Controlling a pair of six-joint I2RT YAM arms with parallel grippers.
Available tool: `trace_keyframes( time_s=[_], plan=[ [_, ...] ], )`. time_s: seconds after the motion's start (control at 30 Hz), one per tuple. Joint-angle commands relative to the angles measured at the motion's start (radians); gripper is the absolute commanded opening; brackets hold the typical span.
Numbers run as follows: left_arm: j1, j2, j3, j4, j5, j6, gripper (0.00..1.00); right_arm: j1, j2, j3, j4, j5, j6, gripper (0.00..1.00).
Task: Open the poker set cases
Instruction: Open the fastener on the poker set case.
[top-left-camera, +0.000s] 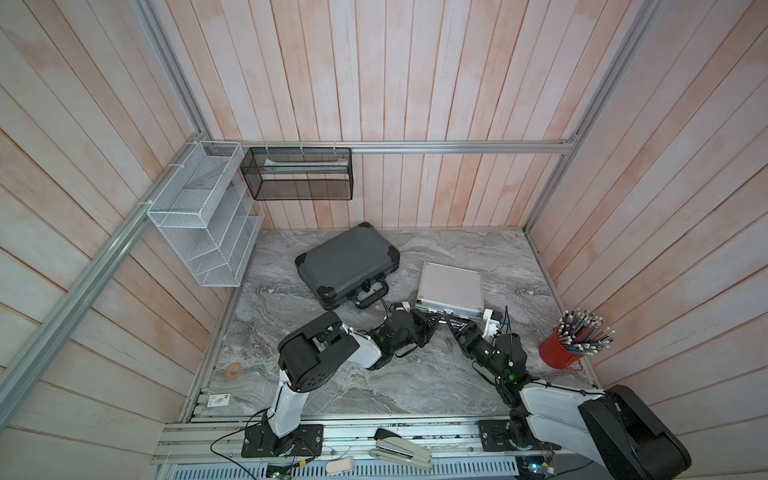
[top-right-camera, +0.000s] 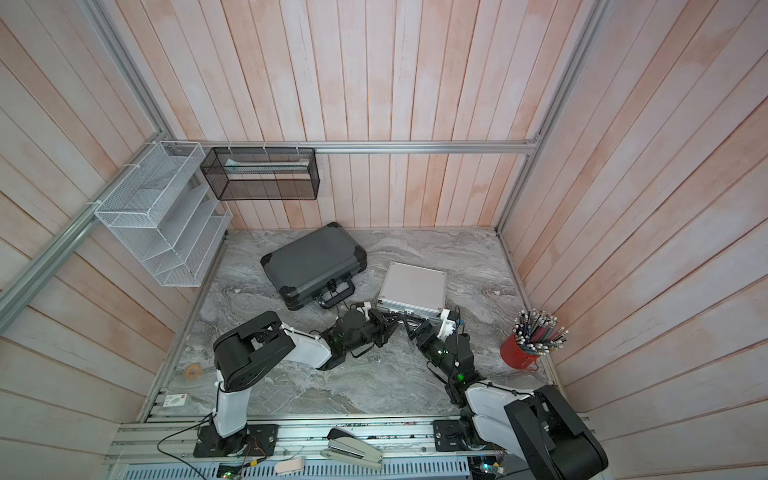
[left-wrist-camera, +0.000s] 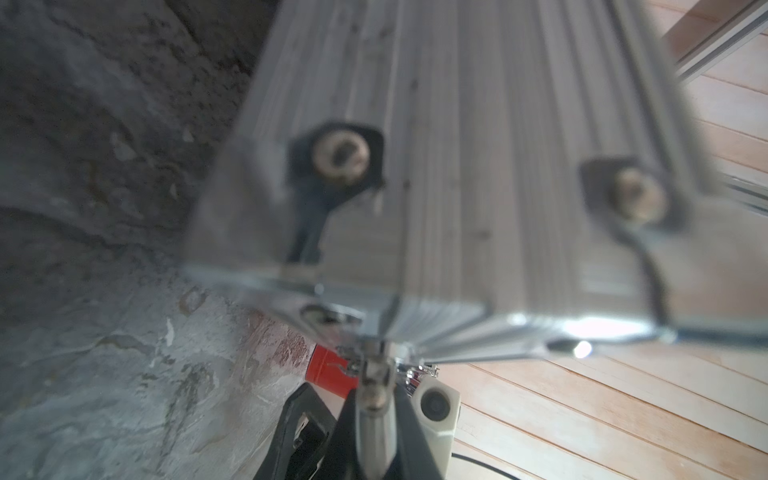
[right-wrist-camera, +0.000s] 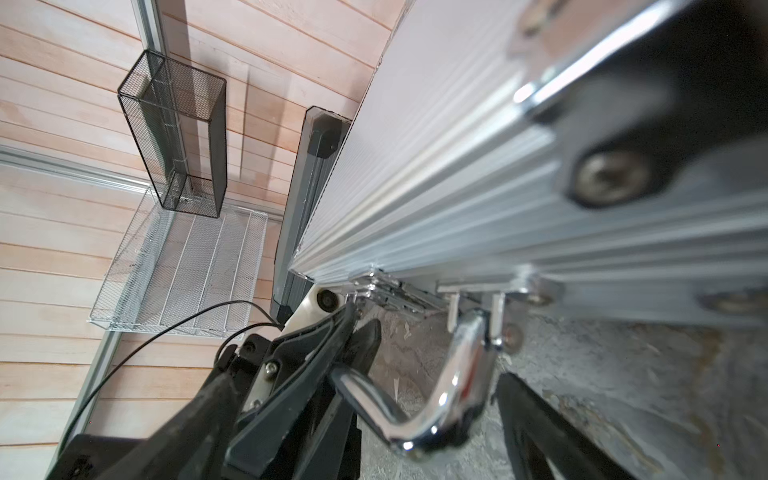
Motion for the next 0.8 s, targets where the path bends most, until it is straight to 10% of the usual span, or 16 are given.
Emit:
trace_keyframes(
  time_s=[0.0, 0.77],
  plan=[
    [-0.009, -0.073, 0.065, 0.158, 0.015, -0.009, 0.00, -0.008, 0.020, -0.021, 0.086, -0.023, 0.011, 0.98],
    [-0.009, -0.046, 0.069, 0.175, 0.014, -0.036, 0.00, -0.008, 0.152, 0.034, 0.256, -0.080, 0.059, 0.93]
  ],
)
